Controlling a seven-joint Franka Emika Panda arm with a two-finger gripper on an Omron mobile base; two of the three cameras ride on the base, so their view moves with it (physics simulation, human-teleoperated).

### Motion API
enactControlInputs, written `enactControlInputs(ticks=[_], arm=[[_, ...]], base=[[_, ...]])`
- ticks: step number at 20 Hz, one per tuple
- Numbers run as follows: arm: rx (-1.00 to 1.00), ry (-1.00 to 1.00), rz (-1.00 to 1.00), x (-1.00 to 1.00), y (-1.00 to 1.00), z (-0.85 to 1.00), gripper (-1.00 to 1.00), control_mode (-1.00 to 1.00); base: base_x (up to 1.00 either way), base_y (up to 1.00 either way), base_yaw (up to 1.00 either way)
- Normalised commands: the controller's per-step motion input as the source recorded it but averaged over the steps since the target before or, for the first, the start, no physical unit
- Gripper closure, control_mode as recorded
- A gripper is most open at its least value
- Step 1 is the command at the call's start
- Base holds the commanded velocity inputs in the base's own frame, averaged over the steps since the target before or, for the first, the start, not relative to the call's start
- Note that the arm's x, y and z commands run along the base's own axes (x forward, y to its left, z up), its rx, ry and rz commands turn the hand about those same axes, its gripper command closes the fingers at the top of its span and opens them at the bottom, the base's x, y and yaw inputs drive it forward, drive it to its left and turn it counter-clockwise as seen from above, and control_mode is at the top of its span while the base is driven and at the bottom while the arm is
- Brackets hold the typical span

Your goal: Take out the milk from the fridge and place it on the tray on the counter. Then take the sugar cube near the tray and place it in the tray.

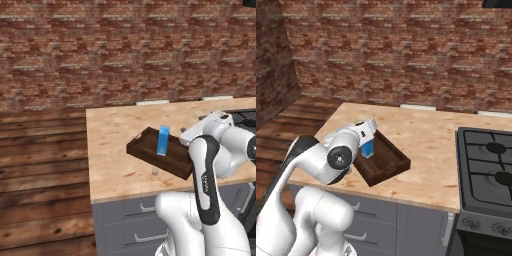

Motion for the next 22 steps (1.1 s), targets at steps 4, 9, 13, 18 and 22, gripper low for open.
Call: enactControlInputs(ticks=[4, 9, 13, 18, 22], arm=[[-0.03, 0.05, -0.34, -0.47, 0.39, 0.29, -1.0, -1.0], [0.0, 0.09, -0.19, -0.52, 0.25, 0.52, -1.0, -1.0], [0.0, 0.3, -0.2, -0.43, 0.26, 0.14, -1.0, -1.0], [0.0, 0.46, -0.2, -0.43, 0.28, -0.04, -1.0, -1.0], [0.05, 0.52, -0.16, -0.23, 0.22, -0.21, -1.0, -1.0]], base=[[0.0, 0.0, 0.0], [0.0, 0.0, 0.0], [0.0, 0.0, 0.0], [0.0, 0.0, 0.0], [0.0, 0.0, 0.0]])
